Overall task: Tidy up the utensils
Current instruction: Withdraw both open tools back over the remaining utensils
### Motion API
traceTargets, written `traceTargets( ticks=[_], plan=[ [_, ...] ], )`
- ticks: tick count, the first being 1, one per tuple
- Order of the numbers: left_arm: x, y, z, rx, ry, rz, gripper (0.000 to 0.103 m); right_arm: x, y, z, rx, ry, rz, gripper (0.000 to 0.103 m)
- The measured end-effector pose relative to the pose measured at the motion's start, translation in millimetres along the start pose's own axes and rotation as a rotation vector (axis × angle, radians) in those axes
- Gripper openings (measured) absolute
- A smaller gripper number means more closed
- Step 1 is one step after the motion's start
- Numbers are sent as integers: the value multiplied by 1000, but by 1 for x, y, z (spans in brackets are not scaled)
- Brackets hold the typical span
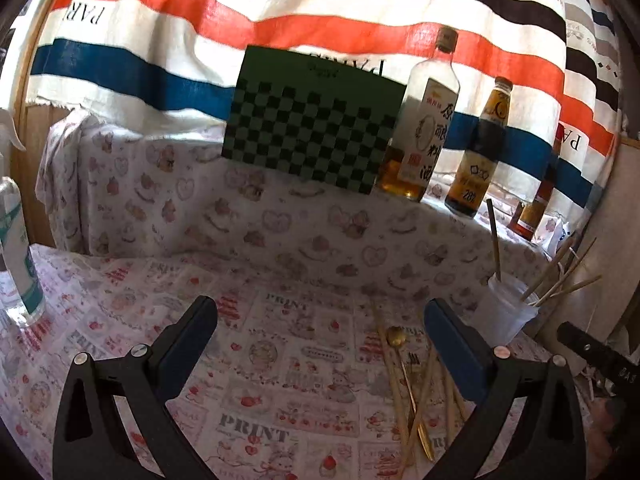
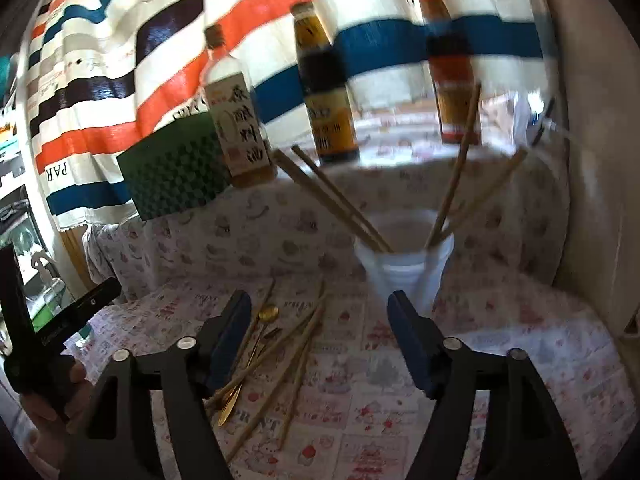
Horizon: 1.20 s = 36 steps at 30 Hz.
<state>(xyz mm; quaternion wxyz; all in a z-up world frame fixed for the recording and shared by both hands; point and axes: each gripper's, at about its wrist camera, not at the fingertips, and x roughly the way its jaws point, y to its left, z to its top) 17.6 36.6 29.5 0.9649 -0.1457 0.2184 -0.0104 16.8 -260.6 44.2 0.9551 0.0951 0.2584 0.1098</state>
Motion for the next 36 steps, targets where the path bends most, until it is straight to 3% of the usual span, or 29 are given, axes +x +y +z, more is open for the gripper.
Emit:
traceTargets(
  ticks=[12, 20, 28, 36],
  plan=[
    [22, -7, -12, 15, 148, 6, 103, 17, 3, -6, -56, 46, -72, 76],
    [23, -8, -12, 27, 161, 31, 103, 25, -2, -8, -38, 76, -86, 76],
    [24, -26, -19, 114, 204, 46, 102, 29, 0, -11, -45, 92, -98, 76],
    [24, -57, -36, 256, 284, -34, 77, 33, 2, -13, -57, 112, -109, 76]
  ],
)
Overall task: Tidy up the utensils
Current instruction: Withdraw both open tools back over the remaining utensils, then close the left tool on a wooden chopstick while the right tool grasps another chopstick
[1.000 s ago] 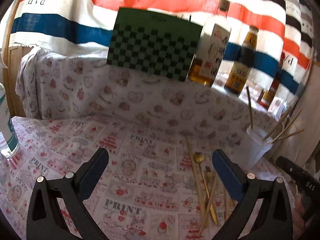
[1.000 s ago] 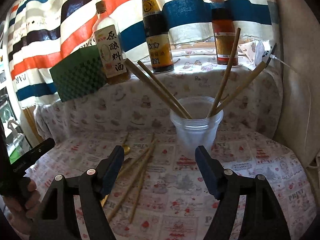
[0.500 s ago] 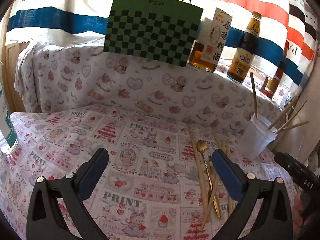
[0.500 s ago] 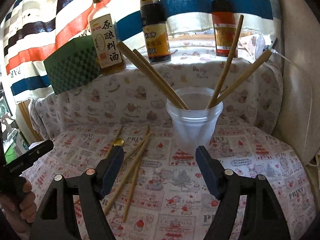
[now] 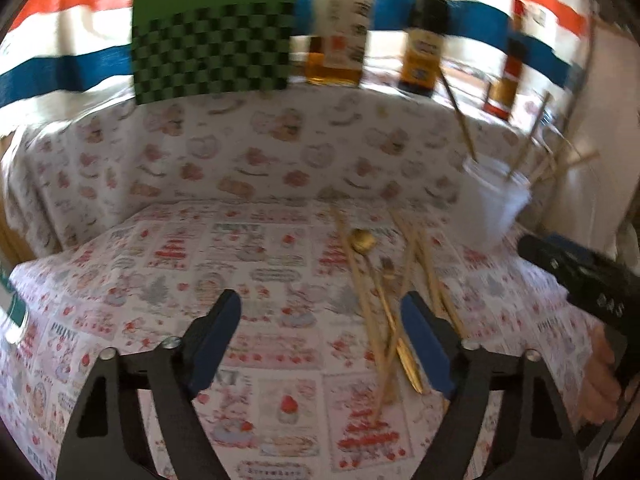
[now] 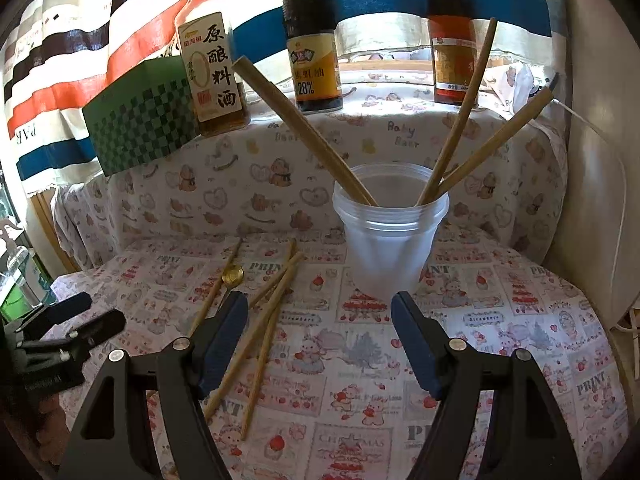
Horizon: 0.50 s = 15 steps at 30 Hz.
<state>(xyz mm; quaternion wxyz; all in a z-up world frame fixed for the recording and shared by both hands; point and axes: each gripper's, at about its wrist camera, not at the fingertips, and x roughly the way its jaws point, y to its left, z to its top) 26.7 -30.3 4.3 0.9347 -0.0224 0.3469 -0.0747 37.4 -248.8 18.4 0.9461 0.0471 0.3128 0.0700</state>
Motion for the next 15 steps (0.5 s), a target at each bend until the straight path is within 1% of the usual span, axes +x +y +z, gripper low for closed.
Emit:
traceTargets(
  ticks=[1, 3, 7, 8, 9, 11, 13, 15],
  plan=[
    [1, -4, -1, 15, 10, -15, 75, 1, 1, 0, -4, 4, -2, 76],
    [6, -8, -3, 30, 47, -49, 63, 1, 2, -1, -11, 10, -1, 76],
    [16, -13, -8, 31, 132, -95, 50, 0, 6, -2, -30, 11, -3, 76],
    [19, -14, -10, 32, 154, -104, 44, 0, 7, -2, -35, 10, -4, 76],
    [20, -16, -12, 35, 176, -117, 35, 0, 8, -3, -39, 10, -6, 76],
    [23, -18, -15, 31, 215, -160, 27, 0, 9, -3, -44, 13, -7, 76],
    [26, -23, -18, 35, 249, -206, 26, 0, 9, -3, -47, 14, -15, 76],
    [27, -29, -22, 63, 272, -214, 26, -3, 10, -3, -52, 3, -19, 76]
  ],
)
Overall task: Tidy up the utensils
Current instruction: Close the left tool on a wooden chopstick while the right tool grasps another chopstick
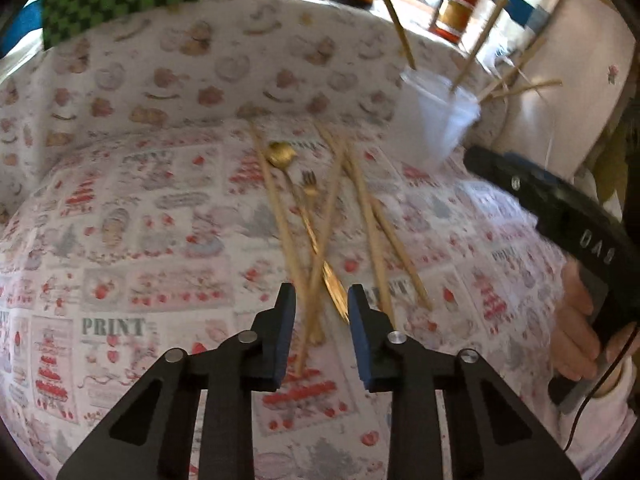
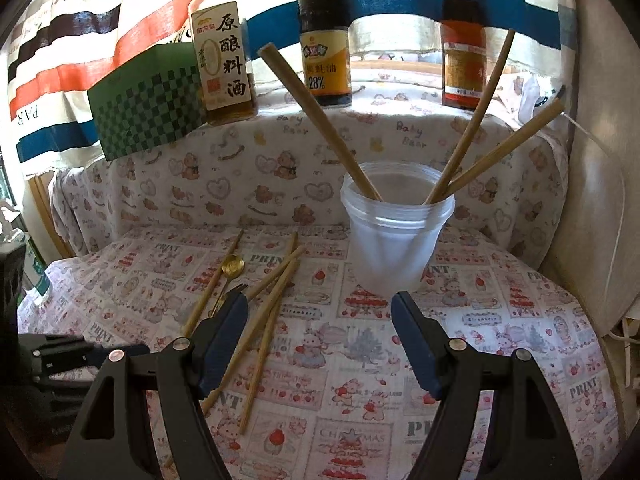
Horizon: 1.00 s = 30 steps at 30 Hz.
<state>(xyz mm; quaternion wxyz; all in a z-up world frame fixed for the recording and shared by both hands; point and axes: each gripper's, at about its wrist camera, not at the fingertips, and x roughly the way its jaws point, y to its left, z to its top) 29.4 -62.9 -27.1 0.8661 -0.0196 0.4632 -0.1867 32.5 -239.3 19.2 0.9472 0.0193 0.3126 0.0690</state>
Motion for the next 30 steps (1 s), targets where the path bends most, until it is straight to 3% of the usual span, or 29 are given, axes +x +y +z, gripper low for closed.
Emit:
traceTargets(
  ticks=[2, 5, 6, 10, 20, 27, 30],
  plan=[
    [7, -4, -3, 27, 32, 42, 26, -2, 0, 1, -3, -9, -5, 76],
    [11, -4, -3, 23, 37, 88, 15, -3, -1, 2, 0, -12, 0, 76],
    [10, 0, -3, 3, 38, 82, 9, -3, -1, 2, 1, -11, 0, 76],
    [7, 15, -1, -79, 25, 26, 8, -4, 2, 1, -21, -18, -10, 76],
    [-49, 17, 1, -70, -260, 89, 6, -3, 4, 0, -33, -7, -3, 76],
    [-81, 25, 3, -109, -450, 112, 6, 14, 12, -9, -50, 99, 32, 76],
    [-89, 24, 3, -106, -495, 178, 6, 26, 23, -17, -119, 178, 95, 76]
  ],
)
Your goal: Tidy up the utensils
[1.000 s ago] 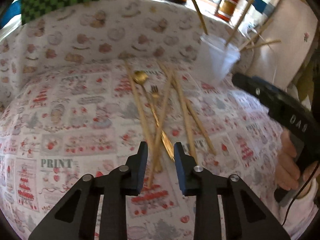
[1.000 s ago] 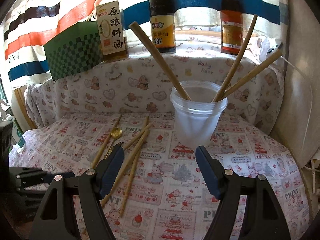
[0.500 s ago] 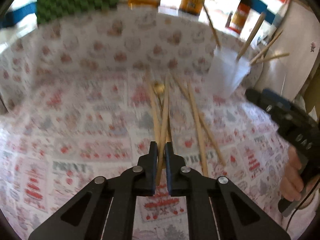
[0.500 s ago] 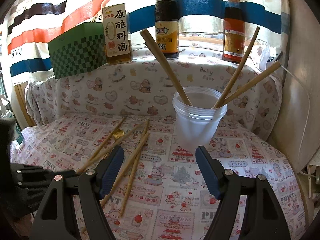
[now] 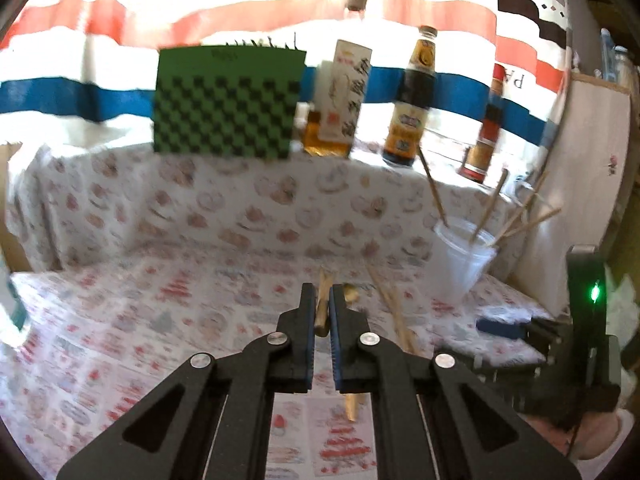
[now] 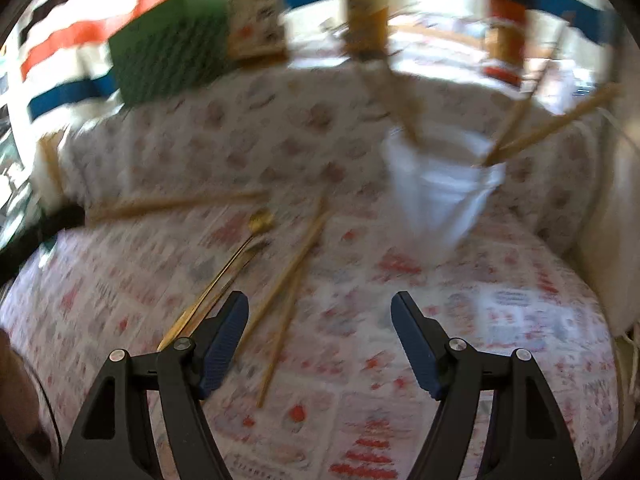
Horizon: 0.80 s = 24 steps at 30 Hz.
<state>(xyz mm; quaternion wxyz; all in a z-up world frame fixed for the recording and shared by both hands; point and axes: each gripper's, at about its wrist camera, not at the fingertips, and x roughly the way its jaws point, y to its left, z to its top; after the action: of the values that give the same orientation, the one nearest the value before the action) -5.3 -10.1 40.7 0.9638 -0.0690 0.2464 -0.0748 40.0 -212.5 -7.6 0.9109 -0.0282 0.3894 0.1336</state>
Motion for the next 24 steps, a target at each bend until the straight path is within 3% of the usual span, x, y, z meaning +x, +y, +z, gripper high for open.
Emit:
traceTargets(
  ticks=[4, 6, 8, 10, 12, 13, 17, 21, 24],
  plan=[
    [-4, 11, 4, -48, -25, -8, 6, 23, 19, -11, -99, 130, 7, 64],
    [-5, 18, 6, -83, -28, -25, 6, 28, 23, -14, -117, 156, 1, 54],
    [-7, 20, 6, -93, -36, -20, 6, 31, 24, -16, -114, 171, -12, 50],
    [-10, 20, 7, -83, -54, -4, 6, 31, 21, -16, -82, 191, 9, 38],
    [-13, 17, 7, -72, -75, 6, 5, 31, 19, -16, -70, 191, -25, 11],
    [-15, 16, 7, -66, -80, 2, 5, 31, 18, -17, -68, 188, -43, 7],
    [-14, 12, 6, -48, -76, -8, 6, 23, 8, -14, -9, 131, -63, 6],
    [-8, 13, 4, -65, -58, -4, 6, -8, -6, -2, 68, -39, -46, 6],
    [4, 13, 2, -69, -3, -13, 6, -27, -12, 4, 101, -131, -93, 6]
  ],
)
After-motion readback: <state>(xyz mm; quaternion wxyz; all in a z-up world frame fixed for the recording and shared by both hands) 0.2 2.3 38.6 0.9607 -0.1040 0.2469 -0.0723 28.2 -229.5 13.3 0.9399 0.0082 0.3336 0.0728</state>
